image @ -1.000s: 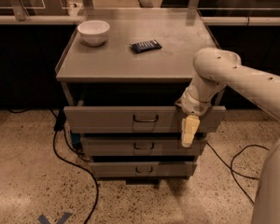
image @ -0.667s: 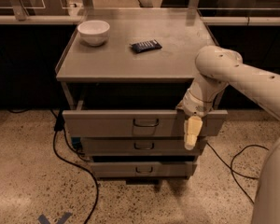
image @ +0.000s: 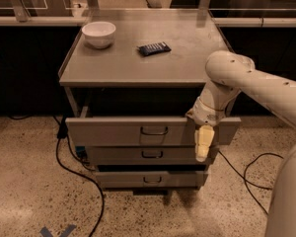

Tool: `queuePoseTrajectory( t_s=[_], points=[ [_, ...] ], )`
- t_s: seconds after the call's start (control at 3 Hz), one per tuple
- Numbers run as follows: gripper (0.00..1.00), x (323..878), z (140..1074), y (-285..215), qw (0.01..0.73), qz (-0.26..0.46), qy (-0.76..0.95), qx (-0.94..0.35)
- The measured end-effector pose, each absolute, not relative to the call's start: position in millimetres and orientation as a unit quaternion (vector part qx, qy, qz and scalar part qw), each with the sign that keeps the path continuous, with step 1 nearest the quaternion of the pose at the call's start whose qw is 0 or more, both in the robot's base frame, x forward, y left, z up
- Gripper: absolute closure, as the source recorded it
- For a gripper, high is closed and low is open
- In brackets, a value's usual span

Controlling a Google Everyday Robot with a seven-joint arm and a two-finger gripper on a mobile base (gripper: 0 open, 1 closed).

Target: Open top drawer

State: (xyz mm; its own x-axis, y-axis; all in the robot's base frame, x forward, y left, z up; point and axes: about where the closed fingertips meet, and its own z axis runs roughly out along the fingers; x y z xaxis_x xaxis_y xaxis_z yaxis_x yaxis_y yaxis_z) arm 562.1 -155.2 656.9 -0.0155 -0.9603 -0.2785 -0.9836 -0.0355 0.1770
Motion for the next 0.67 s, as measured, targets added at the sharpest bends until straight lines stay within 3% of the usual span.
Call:
queuePoseTrajectory(
  t_s=[0.67],
  points=[
    [0.00, 499.8, 669.4, -164.5, 0.006, 0.190, 0.690, -0.698]
  ],
)
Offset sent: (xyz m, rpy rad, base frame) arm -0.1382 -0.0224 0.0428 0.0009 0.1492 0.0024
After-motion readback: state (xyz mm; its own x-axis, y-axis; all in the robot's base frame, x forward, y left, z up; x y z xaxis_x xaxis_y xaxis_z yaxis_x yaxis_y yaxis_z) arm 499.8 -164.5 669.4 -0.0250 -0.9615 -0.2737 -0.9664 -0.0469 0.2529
